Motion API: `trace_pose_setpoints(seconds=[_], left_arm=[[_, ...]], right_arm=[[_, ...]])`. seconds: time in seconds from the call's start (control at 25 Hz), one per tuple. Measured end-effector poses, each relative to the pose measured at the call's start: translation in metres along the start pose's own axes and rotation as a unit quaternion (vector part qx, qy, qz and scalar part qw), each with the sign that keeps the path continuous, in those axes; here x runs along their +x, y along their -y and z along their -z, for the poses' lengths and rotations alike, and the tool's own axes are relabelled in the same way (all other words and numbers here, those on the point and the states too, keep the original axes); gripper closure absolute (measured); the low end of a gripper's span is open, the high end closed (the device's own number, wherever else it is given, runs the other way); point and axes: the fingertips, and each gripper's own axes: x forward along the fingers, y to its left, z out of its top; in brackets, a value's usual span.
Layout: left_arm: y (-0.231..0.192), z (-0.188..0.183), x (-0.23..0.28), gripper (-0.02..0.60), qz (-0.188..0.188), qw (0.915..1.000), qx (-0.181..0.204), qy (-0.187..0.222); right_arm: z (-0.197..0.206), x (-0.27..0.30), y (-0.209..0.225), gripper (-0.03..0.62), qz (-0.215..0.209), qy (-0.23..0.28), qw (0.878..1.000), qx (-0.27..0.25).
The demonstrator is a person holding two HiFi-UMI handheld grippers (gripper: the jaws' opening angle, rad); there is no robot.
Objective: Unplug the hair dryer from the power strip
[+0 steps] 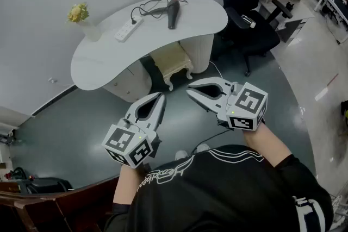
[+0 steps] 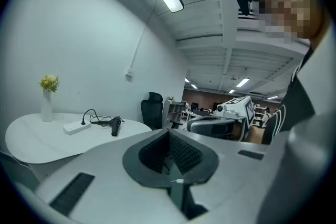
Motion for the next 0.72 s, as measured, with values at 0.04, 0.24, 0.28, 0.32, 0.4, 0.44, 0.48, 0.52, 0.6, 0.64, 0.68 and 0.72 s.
trace_pose_setpoints(seconds=[0.04,0.24,0.28,0.32,0.4,0.44,0.48,0.52,0.6,0.64,0.68,0.72], left_arm=[[0.0,0.0,0.001,0.578,0.0,1.0,0.0,0.001],[0.004,0.0,0.005,0.578,-0.001,1.0,0.001,0.001],[0.005,0.0,0.006,0.578,-0.002,1.0,0.002,0.001],[0.006,0.0,0.007,0.578,-0.003,1.0,0.002,0.001],[0.008,-0.001,0.011,0.578,-0.005,1.0,0.002,0.002],[0.009,0.0,0.013,0.578,-0.006,1.0,0.001,0.003],[0.011,0.0,0.015,0.578,-0.005,1.0,-0.001,0.003],[0.013,0.0,0.017,0.578,-0.003,1.0,-0.006,0.004],[0.016,-0.002,0.021,0.578,0.0,0.9998,-0.018,0.01],[0.017,-0.002,0.023,0.578,0.0,0.9997,-0.023,0.012],[0.019,-0.003,0.025,0.578,-0.001,0.9996,-0.025,0.015],[0.02,-0.004,0.027,0.578,-0.004,0.9995,-0.026,0.016]], right_arm=[[0.0,0.0,0.0,0.597,0.0,-0.001,1.0,-0.001],[0.0,-0.002,-0.001,0.597,-0.002,0.0,1.0,-0.003],[0.001,-0.003,0.0,0.597,-0.003,0.0,1.0,-0.001],[0.001,-0.005,0.001,0.597,-0.004,0.001,1.0,0.001],[0.0,-0.008,0.002,0.597,-0.01,0.005,1.0,0.01],[0.0,-0.01,0.003,0.597,-0.014,0.008,1.0,0.015],[0.0,-0.012,0.003,0.597,-0.018,0.011,1.0,0.018],[0.0,-0.014,0.003,0.597,-0.022,0.013,0.999,0.02],[0.0,-0.017,0.005,0.597,-0.029,0.017,0.999,0.029],[-0.001,-0.019,0.007,0.597,-0.031,0.021,0.999,0.034],[-0.002,-0.021,0.009,0.597,-0.033,0.026,0.998,0.037],[-0.003,-0.024,0.012,0.595,-0.034,0.03,0.998,0.039]])
